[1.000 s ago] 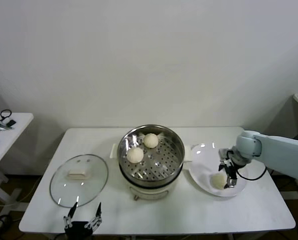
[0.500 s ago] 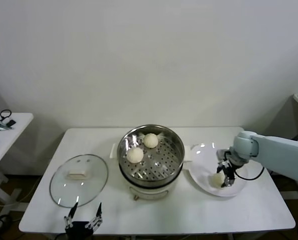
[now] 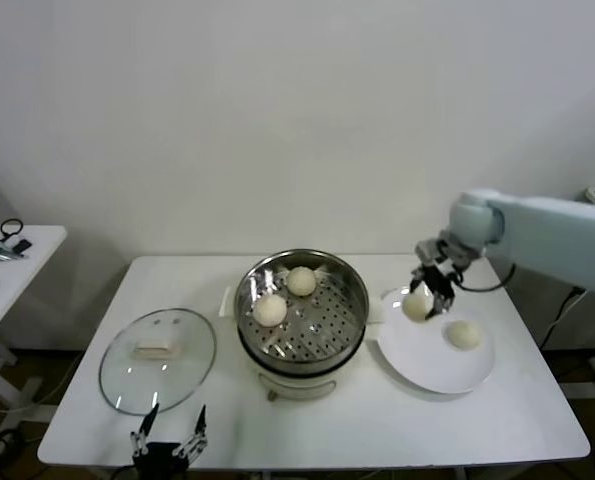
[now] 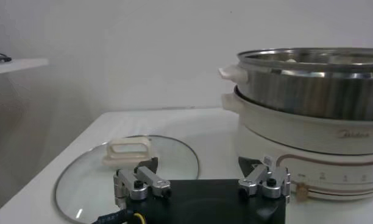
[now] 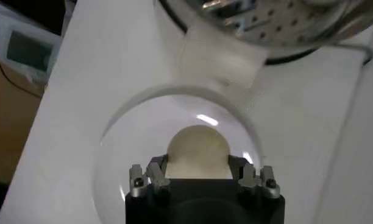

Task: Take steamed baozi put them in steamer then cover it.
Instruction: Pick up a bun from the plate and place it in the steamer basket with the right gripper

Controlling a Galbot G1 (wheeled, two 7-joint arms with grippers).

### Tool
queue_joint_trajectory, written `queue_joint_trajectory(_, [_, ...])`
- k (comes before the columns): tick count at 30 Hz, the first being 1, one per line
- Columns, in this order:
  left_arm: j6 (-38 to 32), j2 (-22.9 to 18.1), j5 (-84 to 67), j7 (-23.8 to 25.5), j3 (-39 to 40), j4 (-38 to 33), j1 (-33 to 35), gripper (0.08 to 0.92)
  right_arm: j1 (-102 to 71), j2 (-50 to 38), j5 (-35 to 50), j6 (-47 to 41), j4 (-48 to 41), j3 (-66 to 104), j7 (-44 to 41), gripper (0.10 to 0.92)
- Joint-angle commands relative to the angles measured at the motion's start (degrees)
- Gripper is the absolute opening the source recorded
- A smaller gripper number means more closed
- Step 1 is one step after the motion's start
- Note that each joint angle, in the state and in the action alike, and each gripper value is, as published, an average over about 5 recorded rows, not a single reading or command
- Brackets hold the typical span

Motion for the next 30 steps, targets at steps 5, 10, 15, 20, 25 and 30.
queue_joint_trajectory(5, [-0.1, 0.1, 0.0, 0.0, 0.2, -0.9, 0.3, 0.823, 21.2, 18.3, 0.1, 12.8, 14.8, 5.7, -3.9, 0.670])
queue_joint_trajectory(10, [-0.3, 0.1, -0.1, -0.2, 0.0, -1.9, 0.8, 0.823, 14.8, 22.6, -7.3, 10.3, 20.0, 6.4, 0.0, 0.670])
queue_joint_trajectory(15, [-0.5, 0.1, -0.2, -0.5, -0.4, -2.7, 1.2, 0.823, 5.3, 24.8, -15.1, 7.2, 20.2, 6.0, 2.7, 0.665])
queue_joint_trajectory(20, [-0.5, -0.1, -0.3, -0.7, -0.8, -3.4, 1.5, 0.823, -1.0, 25.3, -19.9, 4.4, 18.1, 4.9, 4.4, 0.662])
queue_joint_trajectory(25, [-0.6, -0.5, -0.3, -1.0, -1.1, -3.5, 1.7, 0.823, -5.6, 24.8, -23.6, 3.5, 16.3, 4.3, 5.5, 0.662])
queue_joint_trajectory(30, [-0.6, -0.9, -0.3, -1.1, -1.4, -3.3, 1.7, 0.823, -8.1, 24.6, -25.3, 3.1, 15.7, 4.4, 6.2, 0.662])
